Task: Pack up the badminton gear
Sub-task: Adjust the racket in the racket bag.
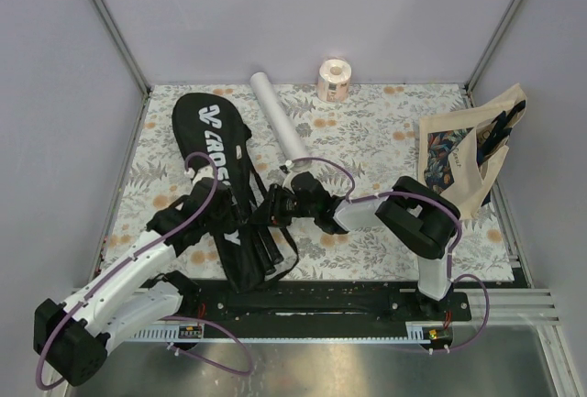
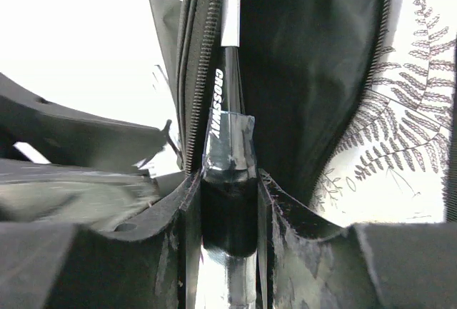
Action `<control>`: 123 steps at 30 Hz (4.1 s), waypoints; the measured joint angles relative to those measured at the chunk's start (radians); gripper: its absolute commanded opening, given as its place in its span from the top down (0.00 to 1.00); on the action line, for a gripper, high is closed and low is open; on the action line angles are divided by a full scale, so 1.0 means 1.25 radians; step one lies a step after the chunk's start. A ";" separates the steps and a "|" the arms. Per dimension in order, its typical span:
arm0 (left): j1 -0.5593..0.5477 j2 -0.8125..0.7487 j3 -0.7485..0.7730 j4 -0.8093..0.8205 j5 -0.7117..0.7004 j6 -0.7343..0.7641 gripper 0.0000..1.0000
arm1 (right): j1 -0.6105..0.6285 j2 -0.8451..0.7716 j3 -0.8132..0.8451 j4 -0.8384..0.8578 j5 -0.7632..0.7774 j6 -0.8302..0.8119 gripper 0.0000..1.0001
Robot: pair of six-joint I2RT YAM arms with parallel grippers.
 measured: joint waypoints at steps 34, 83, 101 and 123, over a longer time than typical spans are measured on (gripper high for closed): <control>-0.060 0.096 -0.144 0.010 -0.002 -0.093 0.84 | 0.000 0.047 0.017 0.028 0.038 -0.018 0.66; -0.066 0.006 -0.151 0.026 0.011 -0.113 1.00 | 0.109 -0.096 0.075 -0.416 0.203 -0.346 0.46; -0.066 -0.006 -0.155 0.042 0.026 -0.118 1.00 | 0.143 -0.074 0.122 -0.463 0.250 -0.336 0.46; -0.066 -0.036 -0.187 0.057 0.029 -0.134 1.00 | 0.184 -0.077 0.124 -0.488 0.227 -0.322 0.52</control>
